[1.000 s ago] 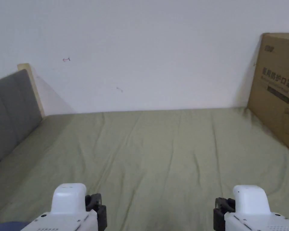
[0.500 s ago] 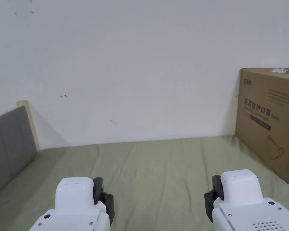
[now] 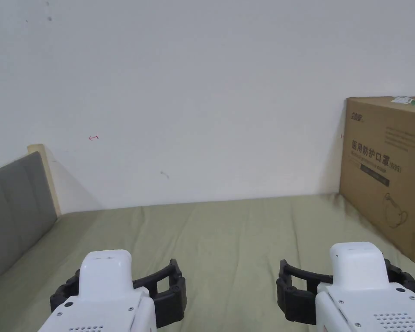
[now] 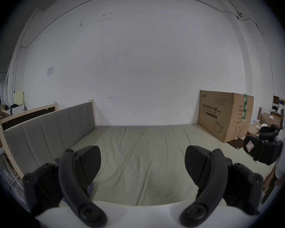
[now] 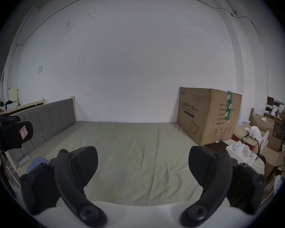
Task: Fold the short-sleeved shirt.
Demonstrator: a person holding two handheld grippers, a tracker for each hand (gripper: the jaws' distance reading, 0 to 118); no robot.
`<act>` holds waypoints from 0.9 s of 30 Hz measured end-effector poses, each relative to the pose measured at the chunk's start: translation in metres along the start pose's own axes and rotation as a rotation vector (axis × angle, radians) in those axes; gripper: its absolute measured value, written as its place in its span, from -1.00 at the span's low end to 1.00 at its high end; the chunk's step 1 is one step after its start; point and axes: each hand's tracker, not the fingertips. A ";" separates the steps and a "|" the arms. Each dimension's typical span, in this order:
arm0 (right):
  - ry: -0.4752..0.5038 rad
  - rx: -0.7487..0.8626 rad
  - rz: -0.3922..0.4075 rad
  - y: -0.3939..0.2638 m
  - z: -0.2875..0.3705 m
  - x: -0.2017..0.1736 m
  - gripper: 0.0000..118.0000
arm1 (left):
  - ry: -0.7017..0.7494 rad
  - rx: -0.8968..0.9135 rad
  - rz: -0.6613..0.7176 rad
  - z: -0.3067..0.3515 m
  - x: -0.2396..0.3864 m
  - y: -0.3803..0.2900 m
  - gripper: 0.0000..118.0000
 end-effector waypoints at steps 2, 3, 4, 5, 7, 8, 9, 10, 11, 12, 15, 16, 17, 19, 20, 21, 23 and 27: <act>0.008 -0.003 -0.010 0.000 -0.001 0.002 0.91 | 0.020 -0.040 0.005 -0.003 0.002 0.001 0.81; 0.013 -0.009 -0.015 0.000 -0.002 0.003 0.91 | 0.057 -0.063 0.015 -0.005 0.004 0.000 0.81; 0.014 -0.017 -0.015 0.000 -0.003 0.003 0.91 | 0.096 -0.073 0.021 -0.005 0.005 0.000 0.81; 0.006 -0.031 -0.010 0.000 -0.004 0.003 0.91 | 0.108 -0.085 0.042 -0.006 0.005 -0.001 0.81; -0.002 -0.032 0.001 -0.002 -0.005 0.003 0.91 | 0.010 -0.126 0.074 -0.008 -0.003 -0.002 0.80; -0.005 -0.035 0.001 -0.002 -0.006 0.004 0.91 | -0.051 -0.153 0.107 -0.009 -0.007 -0.002 0.80; -0.005 -0.038 -0.002 -0.002 -0.007 0.005 0.91 | -0.051 -0.170 0.110 -0.010 -0.007 -0.001 0.80; -0.003 -0.041 -0.009 -0.002 -0.008 0.007 0.91 | -0.028 -0.153 0.099 -0.009 -0.008 0.000 0.80; -0.002 -0.043 -0.019 -0.002 -0.008 0.008 0.91 | -0.022 -0.141 0.084 -0.009 -0.007 0.000 0.80; -0.002 -0.043 -0.027 -0.002 -0.008 0.009 0.91 | -0.015 -0.124 0.054 -0.008 -0.005 0.001 0.80; 0.000 -0.045 -0.033 -0.001 -0.009 0.010 0.91 | -0.006 -0.123 0.030 -0.006 -0.001 0.007 0.80; -0.002 -0.046 -0.031 -0.001 -0.009 0.010 0.91 | -0.001 -0.127 0.023 -0.006 0.000 0.009 0.80; -0.003 -0.045 -0.027 -0.002 -0.009 0.011 0.91 | 0.012 -0.135 0.006 -0.005 0.003 0.010 0.80; -0.006 -0.044 -0.028 -0.002 -0.008 0.011 0.91 | 0.065 -0.142 -0.036 -0.004 0.008 0.014 0.80; -0.006 -0.044 -0.033 -0.003 -0.008 0.012 0.91 | 0.071 -0.137 -0.038 -0.002 0.011 0.014 0.80; -0.003 -0.045 -0.038 -0.003 -0.008 0.012 0.91 | 0.055 -0.124 -0.041 0.000 0.012 0.014 0.80; 0.003 -0.052 -0.045 -0.003 -0.008 0.013 0.91 | 0.032 -0.114 -0.039 0.003 0.013 0.016 0.80; 0.005 -0.051 -0.048 -0.005 -0.008 0.013 0.91 | 0.023 -0.111 -0.039 0.002 0.013 0.016 0.80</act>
